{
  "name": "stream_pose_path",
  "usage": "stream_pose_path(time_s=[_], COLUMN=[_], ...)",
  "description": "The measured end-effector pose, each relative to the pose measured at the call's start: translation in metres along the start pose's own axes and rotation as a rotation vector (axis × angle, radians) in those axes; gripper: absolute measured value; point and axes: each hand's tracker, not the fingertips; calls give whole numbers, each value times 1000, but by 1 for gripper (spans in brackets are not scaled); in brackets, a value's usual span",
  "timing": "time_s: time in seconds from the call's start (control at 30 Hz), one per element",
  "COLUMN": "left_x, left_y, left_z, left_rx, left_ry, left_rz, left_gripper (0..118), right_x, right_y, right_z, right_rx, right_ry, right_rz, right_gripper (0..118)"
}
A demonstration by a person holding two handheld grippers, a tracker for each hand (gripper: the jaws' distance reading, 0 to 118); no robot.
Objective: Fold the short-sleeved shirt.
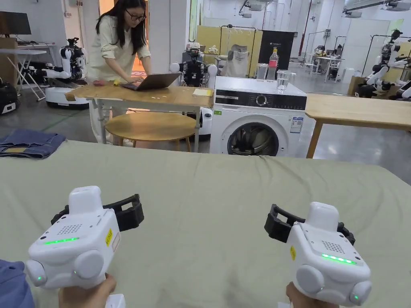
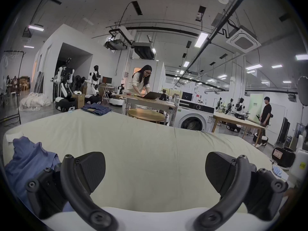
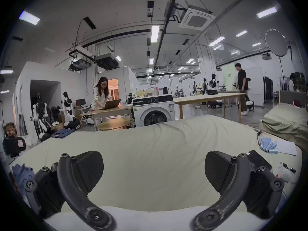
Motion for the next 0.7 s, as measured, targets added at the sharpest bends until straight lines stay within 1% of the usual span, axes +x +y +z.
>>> stream_pose_path(time_s=[0.1, 0.2, 0.33, 0.43, 0.57, 0.7], left_x=[-1, 1, 5, 9, 16, 20], left_y=[1, 3, 5, 7, 7, 8], left_z=[1, 3, 5, 5, 5, 6], left_rx=[5, 19, 34, 40, 50, 64], left_ry=[12, 24, 35, 36, 38, 45], left_rz=[-22, -66, -107, -136, -197, -239], left_gripper=[118, 118, 118, 118, 118, 118], right_x=[1, -1, -4, -9, -17, -22], right_y=[1, 1, 1, 1, 1, -1], right_z=[0, 1, 2, 3, 7, 5], right_rx=[1, 8, 16, 26, 48, 57], right_ry=[-5, -7, 0, 10, 25, 35], right_rz=[7, 48, 85, 115, 175, 214], right_gripper=[118, 118, 118, 118, 118, 118])
